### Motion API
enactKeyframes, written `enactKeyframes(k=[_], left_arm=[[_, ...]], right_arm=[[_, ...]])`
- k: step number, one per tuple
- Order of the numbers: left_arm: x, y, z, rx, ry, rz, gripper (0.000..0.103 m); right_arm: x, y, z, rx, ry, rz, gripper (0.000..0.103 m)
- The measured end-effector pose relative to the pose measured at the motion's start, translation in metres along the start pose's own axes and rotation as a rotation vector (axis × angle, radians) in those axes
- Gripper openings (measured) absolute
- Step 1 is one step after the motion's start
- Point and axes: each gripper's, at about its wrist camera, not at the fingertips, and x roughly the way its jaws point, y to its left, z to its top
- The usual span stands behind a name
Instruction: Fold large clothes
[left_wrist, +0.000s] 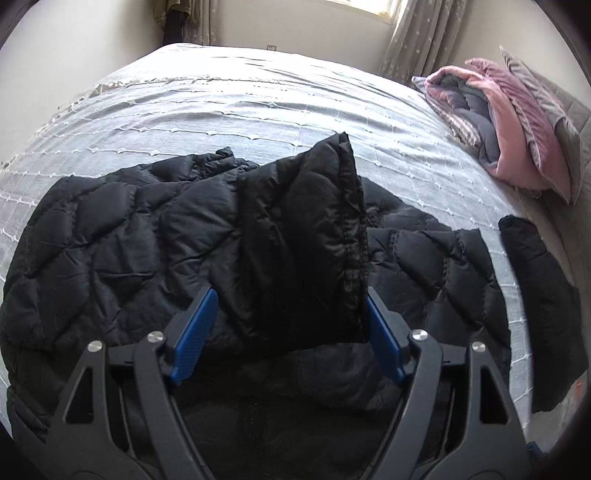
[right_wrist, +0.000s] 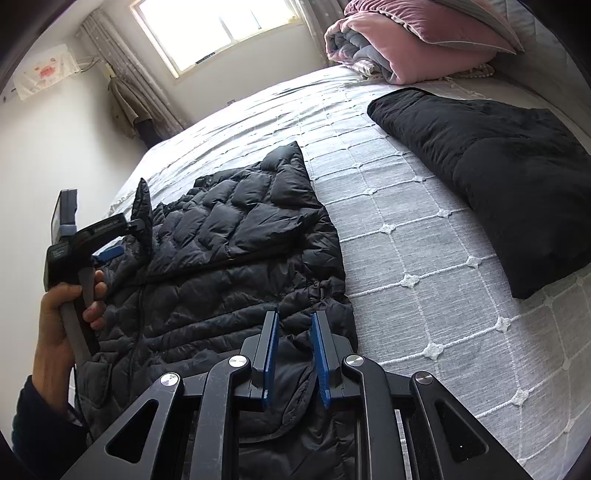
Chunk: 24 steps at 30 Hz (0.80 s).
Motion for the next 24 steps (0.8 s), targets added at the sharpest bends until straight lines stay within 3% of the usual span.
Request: enactKeyframes(k=[5,8,9,10,11,13,14,18,21,24], left_arm=[[0.018,-0.043,-0.009,0.132,-0.001,0.039,0.078],[0.03,-0.056,-0.013,0.212,-0.011,0.139,0.078],[0.032,-0.056,-0.013,0.214,-0.018,0.156,0.073],[0.032,-0.056,-0.013,0.215,-0.028,0.154,0.056],[0.03,-0.054,-0.013,0.217,-0.028,0.146,0.047],[0.027,-0.054,-0.013,0.222,-0.008,0.115,0.018],[0.023,-0.052,-0.014,0.216,-0.007,0.107,0.014],[-0.009,-0.04,-0.022,0.146,-0.028,-0.034,0.012],[-0.03,-0.041,-0.038,0.165,-0.06,-0.096,0.012],[-0.013,-0.035,-0.048,0.106,0.026,-0.181,0.018]], right_arm=[[-0.002,-0.005,0.002,0.016,-0.007,-0.006,0.019],[-0.001,-0.007,0.002,0.021,-0.006,-0.009,0.019],[-0.001,-0.007,0.002,0.02,-0.005,-0.008,0.019],[-0.001,-0.007,0.002,0.02,-0.005,-0.007,0.019],[-0.001,-0.008,0.002,0.021,-0.006,-0.006,0.019],[-0.002,-0.008,0.003,0.015,-0.01,-0.002,0.019],[-0.002,-0.008,0.003,0.014,-0.012,-0.005,0.019],[-0.001,-0.009,0.002,0.024,-0.007,-0.009,0.019],[-0.001,-0.007,0.002,0.023,-0.01,-0.006,0.019],[0.001,-0.003,0.001,0.01,-0.006,-0.008,0.019]])
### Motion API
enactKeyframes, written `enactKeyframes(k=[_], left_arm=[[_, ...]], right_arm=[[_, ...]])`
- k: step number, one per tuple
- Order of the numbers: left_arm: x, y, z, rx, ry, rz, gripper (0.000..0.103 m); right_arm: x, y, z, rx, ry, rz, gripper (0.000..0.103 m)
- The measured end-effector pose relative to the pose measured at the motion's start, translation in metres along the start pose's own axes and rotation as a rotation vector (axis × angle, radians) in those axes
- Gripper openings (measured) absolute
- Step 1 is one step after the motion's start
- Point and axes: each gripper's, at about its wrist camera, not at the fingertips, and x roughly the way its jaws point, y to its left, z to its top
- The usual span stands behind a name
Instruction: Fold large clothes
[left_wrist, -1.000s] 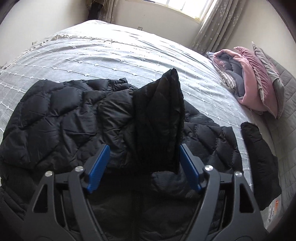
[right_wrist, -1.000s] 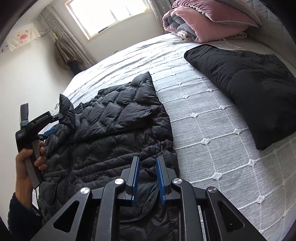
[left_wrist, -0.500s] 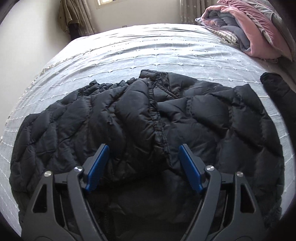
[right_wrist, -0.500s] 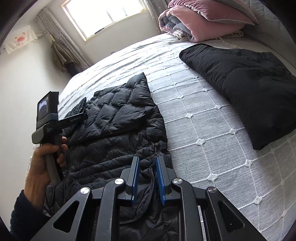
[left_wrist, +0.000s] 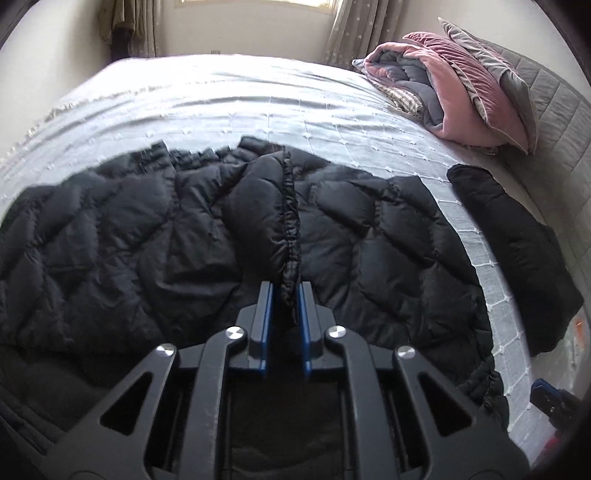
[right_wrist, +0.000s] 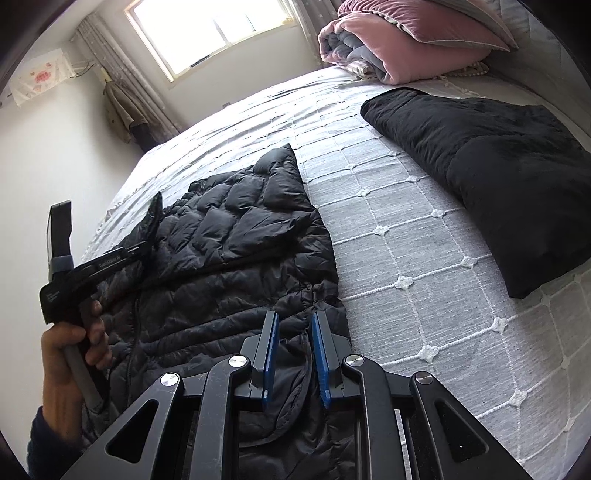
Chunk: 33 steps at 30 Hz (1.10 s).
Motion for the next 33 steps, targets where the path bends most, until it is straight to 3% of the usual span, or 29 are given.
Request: enactKeyframes(k=[3,5,6,7,9,13,15,16,17,19,21,25,30,33], left_arm=[[0.025,0.015,-0.007,-0.094,0.092,-0.099,0.037],[0.022,0.023,-0.007,-0.15,0.099,-0.173,0.043],[0.014,0.026,-0.006,-0.179,0.103,-0.213,0.052],[0.004,0.029,-0.006,-0.2,0.098,-0.233,0.061],[-0.025,0.034,-0.008,-0.209,0.055,-0.241,0.065],[-0.09,0.053,-0.025,-0.149,-0.01,-0.154,0.079],[-0.132,0.084,-0.049,-0.206,-0.067,-0.154,0.082],[-0.149,0.101,-0.061,-0.258,-0.093,-0.153,0.084],[-0.162,0.117,-0.069,-0.303,-0.103,-0.12,0.085],[-0.192,0.148,-0.09,-0.372,-0.139,-0.027,0.085],[-0.218,0.169,-0.109,-0.409,-0.191,0.032,0.089],[-0.251,0.204,-0.146,-0.437,-0.274,-0.049,0.099],[-0.283,0.235,-0.189,-0.472,-0.351,-0.01,0.1],[-0.296,0.24,-0.216,-0.45,-0.377,0.033,0.102]], right_arm=[[0.008,-0.001,-0.002,-0.005,0.02,-0.012,0.019],[0.013,-0.005,-0.002,0.01,0.032,-0.021,0.019],[0.014,-0.008,-0.002,0.016,0.033,-0.02,0.019],[0.014,-0.01,-0.001,0.023,0.03,-0.017,0.019],[0.012,-0.013,0.0,0.033,0.021,-0.007,0.019],[0.003,-0.017,0.002,0.039,-0.011,0.012,0.022],[0.0,-0.017,0.003,0.039,-0.02,0.026,0.031],[-0.001,-0.017,0.004,0.043,-0.025,0.031,0.043],[-0.003,-0.016,0.004,0.048,-0.032,0.033,0.063],[-0.01,-0.013,0.005,0.043,-0.061,0.036,0.076],[-0.015,-0.007,0.004,0.017,-0.076,0.041,0.076],[-0.022,0.002,-0.001,-0.02,-0.089,0.047,0.078],[-0.05,0.005,-0.014,-0.015,-0.159,0.075,0.083],[-0.064,0.002,-0.044,-0.042,-0.205,0.06,0.084]])
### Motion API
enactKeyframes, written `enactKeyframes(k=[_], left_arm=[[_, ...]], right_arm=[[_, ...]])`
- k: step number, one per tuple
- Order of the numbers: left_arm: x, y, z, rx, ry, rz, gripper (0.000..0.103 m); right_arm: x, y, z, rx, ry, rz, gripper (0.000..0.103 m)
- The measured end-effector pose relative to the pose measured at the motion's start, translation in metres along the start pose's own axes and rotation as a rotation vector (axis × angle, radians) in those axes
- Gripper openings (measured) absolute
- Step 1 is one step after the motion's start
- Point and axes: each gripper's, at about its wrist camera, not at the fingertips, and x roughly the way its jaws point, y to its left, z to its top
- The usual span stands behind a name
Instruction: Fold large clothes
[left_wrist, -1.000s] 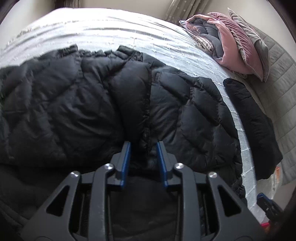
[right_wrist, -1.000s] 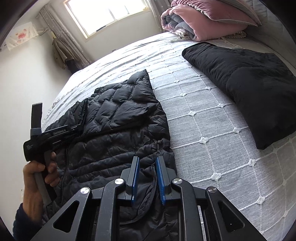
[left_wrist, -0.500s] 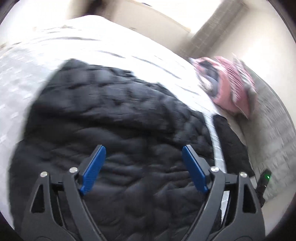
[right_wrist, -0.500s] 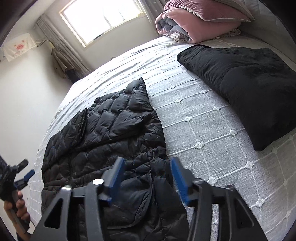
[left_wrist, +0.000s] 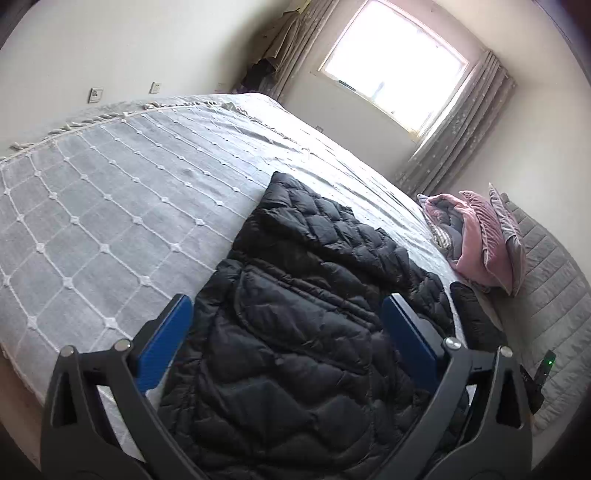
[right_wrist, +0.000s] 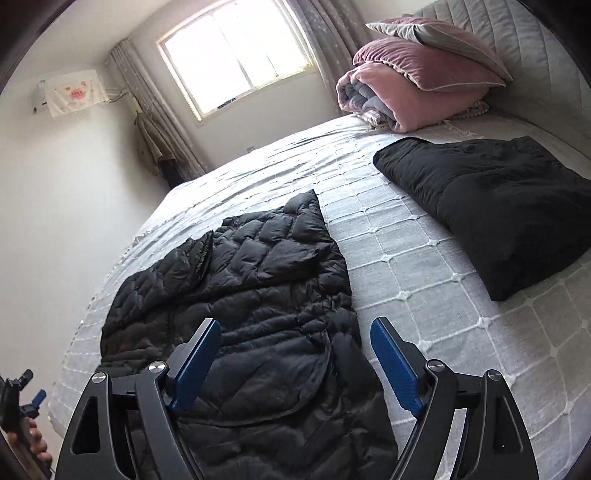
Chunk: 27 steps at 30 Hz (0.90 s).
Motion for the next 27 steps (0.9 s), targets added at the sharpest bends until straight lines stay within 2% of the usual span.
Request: enactKeyframes(k=[4,7,9,13,16,19,21,24,26,27], left_arm=[[0.006,0.016,-0.023,-0.011,0.08,0.102,0.102],[0.008,0.024,-0.034,0.008,0.096,0.152,0.102],[0.012,0.027,-0.04,0.024,0.145,0.157,0.102],[0.028,0.05,-0.058,-0.053,0.302,0.148,0.102],[0.026,0.06,-0.067,-0.066,0.331,0.166,0.102],[0.02,0.063,-0.066,-0.1,0.343,0.147,0.101],[0.023,0.062,-0.069,-0.094,0.373,0.16,0.101],[0.033,0.066,-0.074,-0.119,0.445,0.135,0.092],[0.035,0.07,-0.075,-0.133,0.451,0.157,0.091],[0.036,0.07,-0.075,-0.128,0.452,0.169,0.09]], right_arm=[[-0.011,-0.011,-0.041,0.006,0.071,-0.075,0.084],[-0.028,-0.023,-0.059,0.054,0.079,-0.052,0.084],[-0.037,-0.03,-0.069,0.079,0.097,-0.044,0.084],[-0.036,-0.053,-0.089,0.164,0.253,-0.096,0.084],[-0.049,-0.069,-0.093,0.232,0.257,-0.034,0.084],[-0.051,-0.076,-0.101,0.247,0.298,-0.062,0.083],[-0.046,-0.073,-0.104,0.227,0.34,-0.041,0.077],[-0.032,-0.064,-0.111,0.168,0.414,-0.05,0.06],[-0.022,-0.059,-0.116,0.139,0.461,-0.074,0.039],[-0.019,-0.056,-0.117,0.125,0.474,-0.068,0.033]])
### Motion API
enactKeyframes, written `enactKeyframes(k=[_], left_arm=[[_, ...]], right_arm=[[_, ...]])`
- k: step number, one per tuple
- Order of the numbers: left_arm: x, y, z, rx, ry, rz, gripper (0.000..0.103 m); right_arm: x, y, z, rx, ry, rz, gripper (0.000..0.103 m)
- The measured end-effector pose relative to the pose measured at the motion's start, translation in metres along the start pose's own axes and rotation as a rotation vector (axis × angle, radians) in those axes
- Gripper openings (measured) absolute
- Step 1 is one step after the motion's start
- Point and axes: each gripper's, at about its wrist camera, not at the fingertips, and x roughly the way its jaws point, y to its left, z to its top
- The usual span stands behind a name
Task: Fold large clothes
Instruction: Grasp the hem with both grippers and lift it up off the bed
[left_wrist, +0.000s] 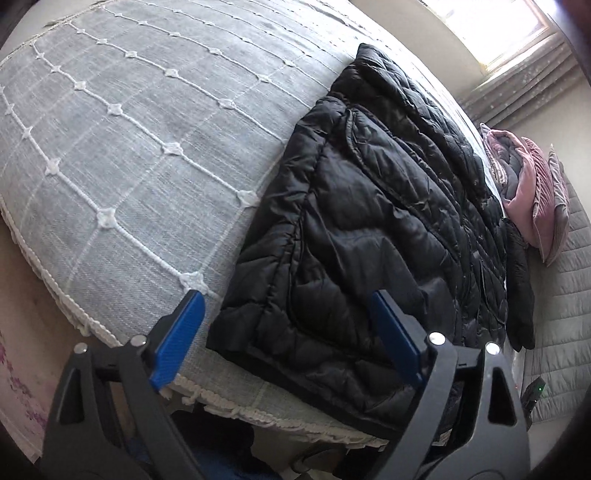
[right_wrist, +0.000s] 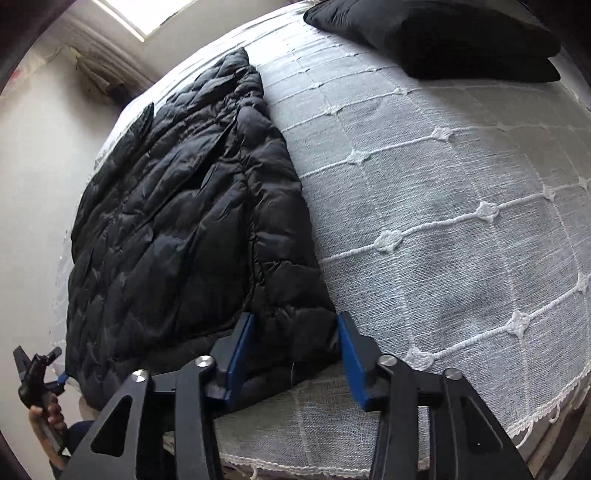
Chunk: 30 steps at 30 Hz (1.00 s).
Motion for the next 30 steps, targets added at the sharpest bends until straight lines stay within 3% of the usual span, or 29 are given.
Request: enactKeyframes(k=[2,4,5,8,10,14,20,27,30], left_arm=[[0.006,-0.002,0.0,0.02,0.025,0.011,0.086],[0.016,-0.004,0.001,0.043,0.075,0.025,0.068],[0.019,-0.004,0.001,0.046,0.086,0.036,0.065],[0.02,-0.007,-0.001,0.069,0.089,0.042,0.041],[0.019,-0.011,-0.003,0.095,0.089,0.039,0.018],[0.002,-0.014,-0.005,0.102,0.031,0.033,0.011],[-0.05,-0.018,-0.037,0.144,-0.059,-0.024,0.009],[-0.139,-0.004,-0.096,0.188,-0.109,-0.183,0.009],[-0.181,-0.005,-0.109,0.195,-0.125,-0.3,0.009]], right_arm=[[0.002,0.006,0.0,-0.02,0.005,0.026,0.011],[0.002,0.011,0.0,-0.033,-0.009,0.028,0.007],[0.001,0.012,0.0,-0.036,-0.015,0.025,0.006],[-0.006,0.008,0.002,-0.003,-0.057,0.063,0.005],[-0.012,0.002,0.003,0.038,-0.085,0.103,0.004],[-0.026,-0.003,-0.002,0.05,-0.135,0.17,0.004],[-0.065,-0.015,-0.032,0.066,-0.211,0.383,0.004],[-0.135,-0.043,-0.089,0.074,-0.339,0.531,0.004],[-0.175,-0.045,-0.106,0.06,-0.432,0.579,0.004]])
